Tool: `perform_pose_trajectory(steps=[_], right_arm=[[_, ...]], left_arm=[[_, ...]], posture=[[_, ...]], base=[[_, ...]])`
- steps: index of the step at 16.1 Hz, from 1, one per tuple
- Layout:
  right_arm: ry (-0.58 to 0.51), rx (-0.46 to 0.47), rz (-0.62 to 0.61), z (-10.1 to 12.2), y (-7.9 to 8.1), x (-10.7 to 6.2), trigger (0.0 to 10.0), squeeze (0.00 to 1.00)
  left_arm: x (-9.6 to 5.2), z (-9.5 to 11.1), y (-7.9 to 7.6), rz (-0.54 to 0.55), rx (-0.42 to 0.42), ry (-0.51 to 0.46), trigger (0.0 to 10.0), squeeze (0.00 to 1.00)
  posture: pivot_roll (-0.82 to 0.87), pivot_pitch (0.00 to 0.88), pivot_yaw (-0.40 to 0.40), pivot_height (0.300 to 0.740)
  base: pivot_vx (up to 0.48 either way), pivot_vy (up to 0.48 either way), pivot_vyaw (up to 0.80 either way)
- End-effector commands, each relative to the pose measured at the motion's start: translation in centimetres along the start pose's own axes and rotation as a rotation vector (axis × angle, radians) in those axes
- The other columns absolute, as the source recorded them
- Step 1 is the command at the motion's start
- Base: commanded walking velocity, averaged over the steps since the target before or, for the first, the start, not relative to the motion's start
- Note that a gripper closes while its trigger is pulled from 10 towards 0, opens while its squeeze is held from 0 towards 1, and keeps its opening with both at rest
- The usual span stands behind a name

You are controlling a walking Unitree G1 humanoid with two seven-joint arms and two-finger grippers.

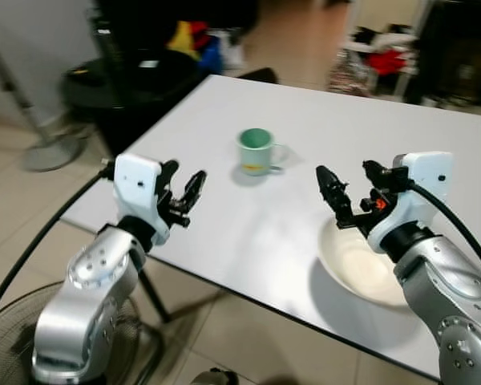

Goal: Setting the table

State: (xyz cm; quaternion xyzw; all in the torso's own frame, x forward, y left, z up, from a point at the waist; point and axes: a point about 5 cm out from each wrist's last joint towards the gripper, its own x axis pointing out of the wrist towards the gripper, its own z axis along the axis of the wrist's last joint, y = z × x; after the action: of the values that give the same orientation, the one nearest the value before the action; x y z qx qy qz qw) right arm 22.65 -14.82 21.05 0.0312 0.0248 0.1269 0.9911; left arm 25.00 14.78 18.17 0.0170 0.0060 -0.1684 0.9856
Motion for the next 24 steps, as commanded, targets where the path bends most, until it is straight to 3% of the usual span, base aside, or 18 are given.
perform_pose_trajectory(steps=[1,4,8,10,17,24], right_arm=[[-0.012,-0.002,0.02,0.0,0.3,0.1,10.0,1.0],[-0.036,-0.013,-0.003,-0.3,0.3,0.3,10.0,1.0],[-0.021,-0.005,0.055,-0.8,1.0,0.1,10.0,1.0],[-0.003,-0.006,0.078,-1.2,1.2,0.2,10.0,1.0],[-0.082,-0.087,-0.028,-0.5,-0.3,0.7,10.0,1.0],[-0.034,-0.056,-0.051,-2.1,-0.8,0.2,10.0,1.0]], left_arm=[[0.0,0.1,0.2,0.028,0.026,-0.001,10.0,0.0],[0.8,0.7,0.1,0.035,0.063,-0.039,10.0,0.0],[0.4,0.1,-0.5,0.032,0.067,-0.01,10.0,0.0],[0.2,-0.3,-0.1,0.053,0.117,0.011,10.0,0.0],[0.3,-0.4,0.4,0.079,0.106,0.021,10.0,0.0],[0.3,-0.4,0.3,0.069,0.102,0.023,10.0,0.0]], posture=[[0.03,0.0,0.095,0.74],[0.02,0.0,0.111,0.74],[0.03,0.0,0.099,0.74],[0.04,0.0,0.084,0.74],[0.04,0.0,0.08,0.74],[0.02,0.0,0.095,0.74]], base=[[0.0,0.0,0.8],[0.0,0.0,0.8],[0.0,0.0,0.8],[0.0,0.0,0.8],[0.0,0.0,0.8],[0.0,0.0,0.8]])
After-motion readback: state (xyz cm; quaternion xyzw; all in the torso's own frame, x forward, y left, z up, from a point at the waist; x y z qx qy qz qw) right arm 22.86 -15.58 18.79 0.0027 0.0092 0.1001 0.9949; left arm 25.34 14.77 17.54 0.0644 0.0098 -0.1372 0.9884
